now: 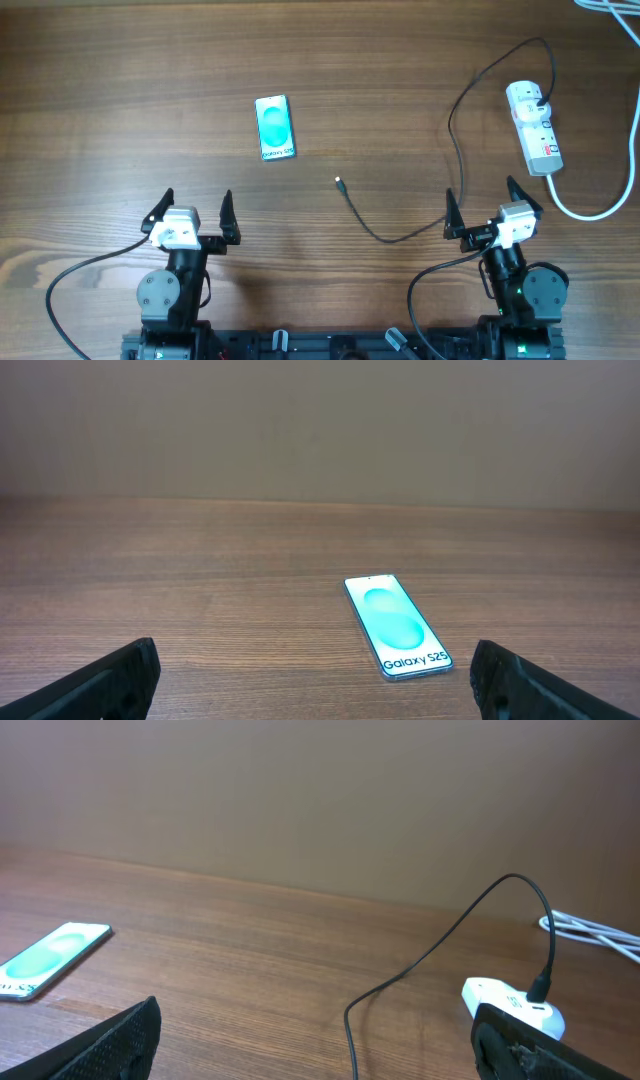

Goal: Plug charger to phone and switch on socket

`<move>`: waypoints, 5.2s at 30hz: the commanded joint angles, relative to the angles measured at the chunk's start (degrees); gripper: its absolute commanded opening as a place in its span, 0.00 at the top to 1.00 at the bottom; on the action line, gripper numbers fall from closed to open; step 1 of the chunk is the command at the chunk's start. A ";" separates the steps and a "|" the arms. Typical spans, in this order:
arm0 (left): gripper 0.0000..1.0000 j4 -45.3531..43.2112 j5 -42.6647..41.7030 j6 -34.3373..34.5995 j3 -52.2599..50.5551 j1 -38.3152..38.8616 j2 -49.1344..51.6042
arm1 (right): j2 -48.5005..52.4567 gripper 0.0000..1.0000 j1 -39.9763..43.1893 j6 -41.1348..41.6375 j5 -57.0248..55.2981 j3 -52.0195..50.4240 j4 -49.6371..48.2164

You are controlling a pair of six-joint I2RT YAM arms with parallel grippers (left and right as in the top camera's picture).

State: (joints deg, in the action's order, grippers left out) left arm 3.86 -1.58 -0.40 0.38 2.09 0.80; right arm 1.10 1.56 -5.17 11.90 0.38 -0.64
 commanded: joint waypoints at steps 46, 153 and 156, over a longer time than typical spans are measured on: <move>0.00 68.70 -13.46 3.93 98.29 -0.28 68.13 | 0.09 0.00 0.11 0.79 -0.68 -0.09 -0.15; 0.34 47.34 -3.58 15.61 85.00 14.84 124.80 | 0.09 0.00 0.11 0.81 -0.68 -0.09 -0.15; 0.26 54.29 -3.78 15.58 85.00 14.95 124.80 | 0.09 0.00 0.11 0.81 -0.68 -0.09 -0.15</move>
State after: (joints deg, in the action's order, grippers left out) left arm 53.56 -0.69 15.18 87.81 16.97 122.98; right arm 1.65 1.58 -5.15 11.53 0.36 -0.62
